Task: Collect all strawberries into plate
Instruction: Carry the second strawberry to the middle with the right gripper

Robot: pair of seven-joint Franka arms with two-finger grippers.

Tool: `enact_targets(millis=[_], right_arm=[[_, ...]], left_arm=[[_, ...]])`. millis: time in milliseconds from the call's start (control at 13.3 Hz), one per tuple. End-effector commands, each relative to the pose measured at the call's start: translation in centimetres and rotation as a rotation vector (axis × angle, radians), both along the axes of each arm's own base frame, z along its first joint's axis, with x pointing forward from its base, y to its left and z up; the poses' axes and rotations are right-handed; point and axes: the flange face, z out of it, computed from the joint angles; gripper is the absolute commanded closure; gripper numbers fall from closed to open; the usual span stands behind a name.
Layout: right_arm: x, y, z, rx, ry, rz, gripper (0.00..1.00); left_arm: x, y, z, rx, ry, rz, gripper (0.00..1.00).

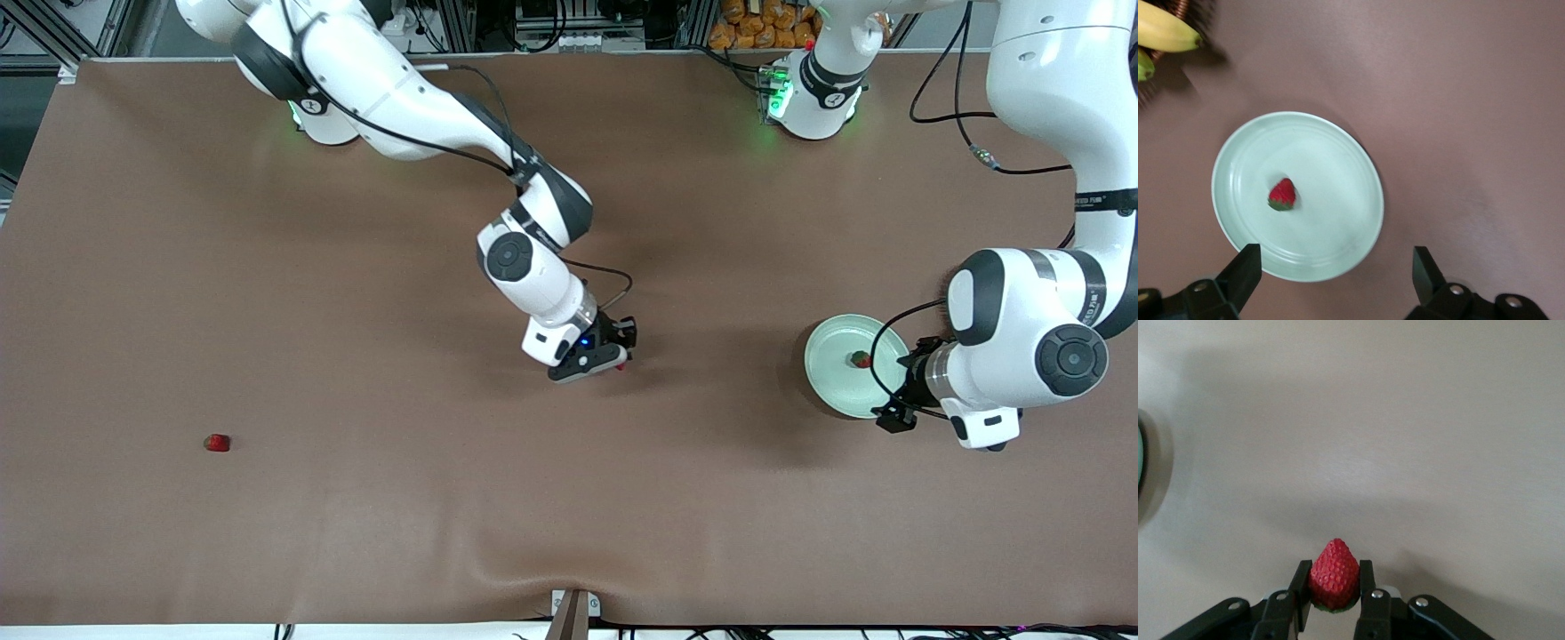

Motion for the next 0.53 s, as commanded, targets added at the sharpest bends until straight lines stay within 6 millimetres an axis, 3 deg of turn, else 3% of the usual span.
enact_targets(millis=[0,150,225,300,450], right_arm=[[0.0,2.6,-2.2,0.042,-0.056,0.004,0.88],[-0.8,3.3,-3.7,0.033,-0.055,0.018,0.72],[-1.1,3.5,-4.0,0.029,-0.066,0.022,0.47],[-1.0,3.4,-4.1,0.023,-0.073,0.020,0.04],[-0.9,3.2,-3.5,0.021,-0.084,0.022,0.00]], left_arm=[[0.3,-2.2,1.6,0.005,-0.017,0.017,0.00],[0.2,-3.5,1.7,-0.001,-0.018,0.011,0.00],[0.2,-3.5,1.7,0.005,-0.019,0.022,0.00],[0.2,-3.5,1.8,0.005,-0.021,0.029,0.00],[0.2,-3.9,1.5,0.007,-0.017,0.023,0.00]])
